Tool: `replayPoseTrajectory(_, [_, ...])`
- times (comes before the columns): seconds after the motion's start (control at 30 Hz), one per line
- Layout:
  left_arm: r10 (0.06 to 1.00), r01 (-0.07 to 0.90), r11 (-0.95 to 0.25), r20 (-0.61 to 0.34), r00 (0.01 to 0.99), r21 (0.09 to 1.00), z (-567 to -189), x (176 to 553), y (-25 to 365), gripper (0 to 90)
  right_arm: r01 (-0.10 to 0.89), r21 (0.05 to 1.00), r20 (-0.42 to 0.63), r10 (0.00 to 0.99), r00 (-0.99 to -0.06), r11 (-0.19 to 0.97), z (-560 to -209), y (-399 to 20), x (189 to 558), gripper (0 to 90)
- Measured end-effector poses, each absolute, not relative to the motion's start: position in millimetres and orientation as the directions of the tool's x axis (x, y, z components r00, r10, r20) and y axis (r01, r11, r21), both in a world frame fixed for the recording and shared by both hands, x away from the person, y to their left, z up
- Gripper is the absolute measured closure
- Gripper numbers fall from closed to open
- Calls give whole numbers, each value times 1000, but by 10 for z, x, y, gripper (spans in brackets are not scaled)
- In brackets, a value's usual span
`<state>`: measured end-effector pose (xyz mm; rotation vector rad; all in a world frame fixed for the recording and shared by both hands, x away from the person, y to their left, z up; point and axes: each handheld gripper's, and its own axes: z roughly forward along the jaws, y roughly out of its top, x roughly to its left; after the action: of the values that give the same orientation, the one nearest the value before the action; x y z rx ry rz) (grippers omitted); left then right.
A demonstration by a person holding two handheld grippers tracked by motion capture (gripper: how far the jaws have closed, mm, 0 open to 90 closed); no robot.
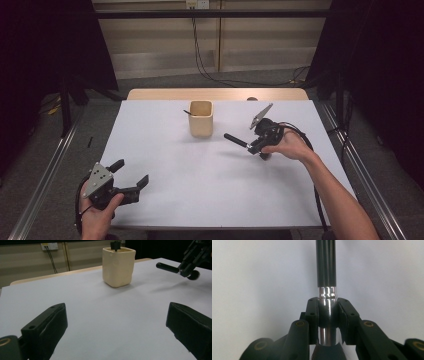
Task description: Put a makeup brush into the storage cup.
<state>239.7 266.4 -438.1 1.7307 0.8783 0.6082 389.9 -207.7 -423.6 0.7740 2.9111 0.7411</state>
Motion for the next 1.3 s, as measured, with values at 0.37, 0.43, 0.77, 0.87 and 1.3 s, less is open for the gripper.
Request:
replayPoseTrajectory(0.37, [799, 271, -169, -29, 600, 948, -4375, 2402, 2674, 39, 493, 605, 104, 551, -828, 626, -4176, -2248, 3841, 727])
replayPoseTrajectory(0.43, [801, 269, -169, -27, 599, 948, -4373, 2404, 2682, 39, 490, 624, 105, 555, -825, 609, -4182, -2262, 3830, 727])
replayPoseTrajectory(0.77, [793, 279, -160, -45, 608, 947, -4362, 2406, 2679, 38, 490, 715, 127, 597, -792, 498, -4227, -2362, 3716, 727])
replayPoseTrajectory(0.87, [783, 284, -165, -49, 620, 945, -4361, 2416, 2680, 43, 482, 741, 148, 586, -797, 467, -4241, -2371, 3684, 727])
replayPoseTrajectory(1.3, [783, 247, -163, -27, 622, 955, -4332, 2389, 2662, 33, 452, 796, 159, 581, -798, 404, -4229, -2382, 3558, 727])
